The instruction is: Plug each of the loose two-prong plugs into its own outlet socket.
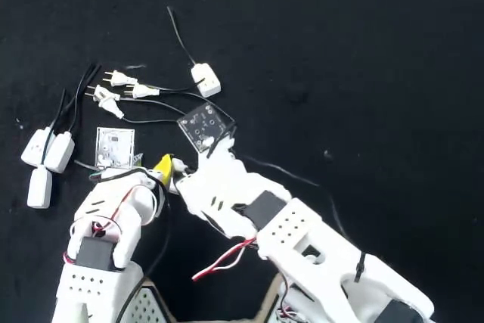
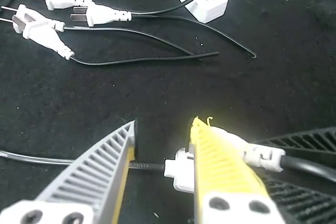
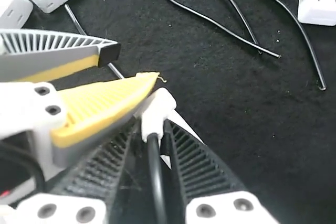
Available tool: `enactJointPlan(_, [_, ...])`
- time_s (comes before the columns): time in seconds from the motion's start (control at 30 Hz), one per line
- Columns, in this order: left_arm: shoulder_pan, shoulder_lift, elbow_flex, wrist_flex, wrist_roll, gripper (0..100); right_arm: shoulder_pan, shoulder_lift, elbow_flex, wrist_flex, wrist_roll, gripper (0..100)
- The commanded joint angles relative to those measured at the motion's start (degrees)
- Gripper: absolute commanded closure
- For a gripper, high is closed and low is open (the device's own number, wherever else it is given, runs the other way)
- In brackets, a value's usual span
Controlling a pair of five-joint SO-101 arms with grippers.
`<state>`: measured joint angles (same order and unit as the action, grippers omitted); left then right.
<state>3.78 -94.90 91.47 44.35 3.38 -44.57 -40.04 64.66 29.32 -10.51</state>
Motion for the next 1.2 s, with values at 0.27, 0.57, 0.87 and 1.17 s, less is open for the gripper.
enactJointPlan(0.27, [1.80, 0.70, -0.92, -0.26, -0.53, 82, -0.53, -2.95, -3.56, -2.46, -1.32, 98.8])
enactJointPlan(0.57, [1.98, 0.70, -0.40, -0.62, -0.53, 82, 1.14, -2.95, -3.74, -2.46, -1.41, 98.8])
enactJointPlan(0.87, [3.03, 0.70, -0.40, -0.53, -0.53, 82, 1.23, -2.95, -3.74, -2.46, -1.41, 98.8])
enactJointPlan(1.17, [2.51, 0.70, -0.84, -0.44, -0.53, 82, 2.20, -2.95, -3.56, -2.02, -0.44, 98.8])
